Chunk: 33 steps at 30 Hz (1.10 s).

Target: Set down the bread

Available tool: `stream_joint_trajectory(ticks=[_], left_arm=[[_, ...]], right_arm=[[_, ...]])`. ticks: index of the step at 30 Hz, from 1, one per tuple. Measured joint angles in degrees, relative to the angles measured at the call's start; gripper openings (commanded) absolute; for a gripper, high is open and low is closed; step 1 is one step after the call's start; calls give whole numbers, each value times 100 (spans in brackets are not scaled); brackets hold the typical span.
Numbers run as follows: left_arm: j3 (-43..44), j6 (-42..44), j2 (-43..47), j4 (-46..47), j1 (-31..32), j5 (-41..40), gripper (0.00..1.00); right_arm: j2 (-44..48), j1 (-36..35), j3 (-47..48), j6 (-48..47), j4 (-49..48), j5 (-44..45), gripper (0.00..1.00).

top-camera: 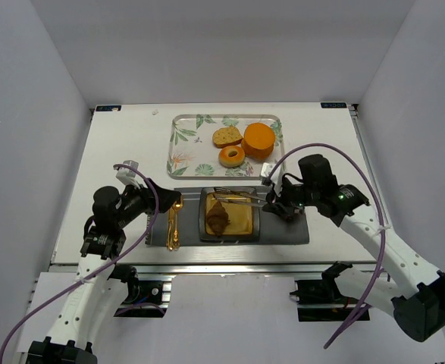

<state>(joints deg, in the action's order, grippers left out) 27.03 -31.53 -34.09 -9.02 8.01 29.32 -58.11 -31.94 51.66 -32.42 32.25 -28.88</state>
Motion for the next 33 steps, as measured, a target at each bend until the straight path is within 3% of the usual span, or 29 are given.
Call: stream_joint_trajectory(ticks=[2, 5, 12, 18, 23, 27, 28, 30, 33], left_arm=[[0, 0, 0, 2, 0, 2, 73], [0, -2, -9, 13, 0, 4, 73], [0, 0, -125, 70, 0, 9, 73], [-11, -7, -186, 195, 0, 33, 73], [-11, -4, -223, 216, 0, 42, 73], [-11, -4, -236, 216, 0, 42, 73], [-11, -4, -236, 216, 0, 42, 73], [-11, -7, -236, 216, 0, 44, 73], [-11, -9, -236, 216, 0, 46, 73]], right_arm=[[-17, 223, 15, 184, -109, -28, 32], [-232, 1147, 125, 522, -308, -142, 26], [-1290, 3816, 363, 1156, -1073, -98, 22], [-2155, 4878, 164, 1397, -1838, 369, 25], [-2710, 5023, -295, 1646, -2424, 817, 35], [-2973, 5018, -455, 1718, -2638, 1043, 49], [-3032, 5016, -457, 1700, -2653, 1080, 60], [-3106, 5016, -472, 1646, -2664, 1119, 72], [-3126, 5016, -525, 1429, -2638, 1108, 76]])
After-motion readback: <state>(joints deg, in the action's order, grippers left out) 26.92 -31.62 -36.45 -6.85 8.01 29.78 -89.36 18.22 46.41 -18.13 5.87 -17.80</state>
